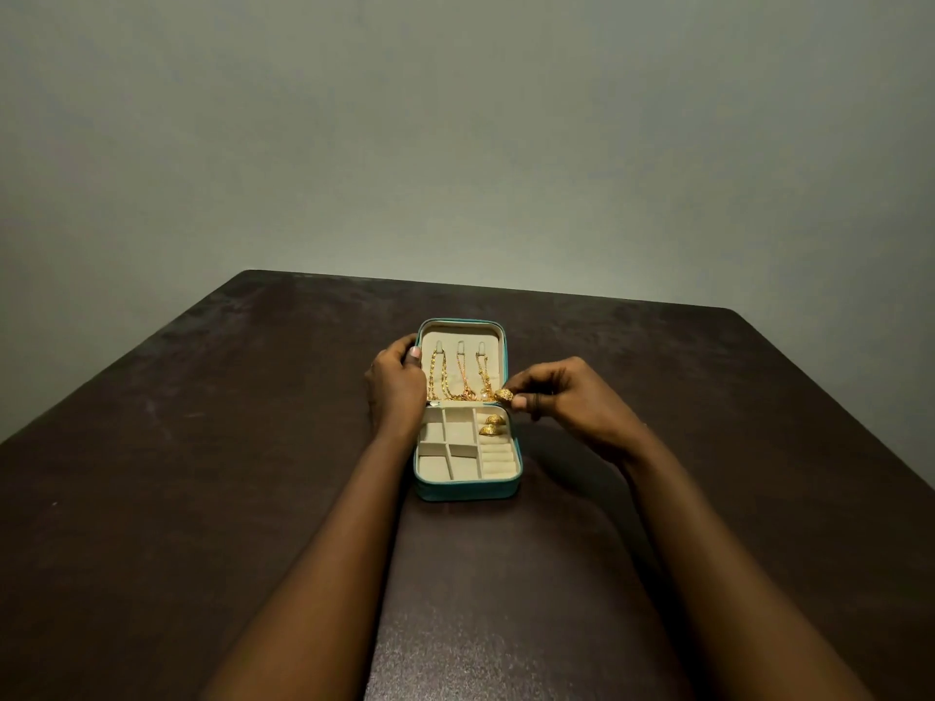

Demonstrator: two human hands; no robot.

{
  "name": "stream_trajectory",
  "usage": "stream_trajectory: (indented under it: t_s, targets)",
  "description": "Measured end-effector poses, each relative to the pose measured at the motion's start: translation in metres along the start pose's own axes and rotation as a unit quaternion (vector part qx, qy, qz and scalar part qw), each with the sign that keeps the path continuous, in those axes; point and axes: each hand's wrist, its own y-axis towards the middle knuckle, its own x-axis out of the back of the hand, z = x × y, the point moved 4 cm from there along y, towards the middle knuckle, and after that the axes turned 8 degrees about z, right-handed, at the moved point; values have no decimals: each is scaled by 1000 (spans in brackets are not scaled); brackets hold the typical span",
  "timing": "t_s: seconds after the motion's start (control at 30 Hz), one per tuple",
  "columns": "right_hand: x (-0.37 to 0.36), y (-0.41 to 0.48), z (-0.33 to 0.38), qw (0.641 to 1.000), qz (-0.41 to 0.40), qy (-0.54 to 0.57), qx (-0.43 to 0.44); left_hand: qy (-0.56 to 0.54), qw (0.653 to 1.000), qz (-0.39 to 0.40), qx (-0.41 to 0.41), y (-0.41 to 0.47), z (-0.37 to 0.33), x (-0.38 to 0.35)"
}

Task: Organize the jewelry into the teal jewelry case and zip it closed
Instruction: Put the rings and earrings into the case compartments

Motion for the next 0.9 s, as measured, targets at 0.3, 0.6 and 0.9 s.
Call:
stream_trajectory:
  t_s: [0.3,0.6,0.9]
  targets:
    - [-3,2,7,988,19,-155,-20,-1,1000,-2,1,-1,0,0]
    - [-15,7,4,966,71,-243,-57,0,1000,4,2,0,0,0]
    - [-23,6,7,961,70,-261,-68,-2,1000,3,8,0,0,0]
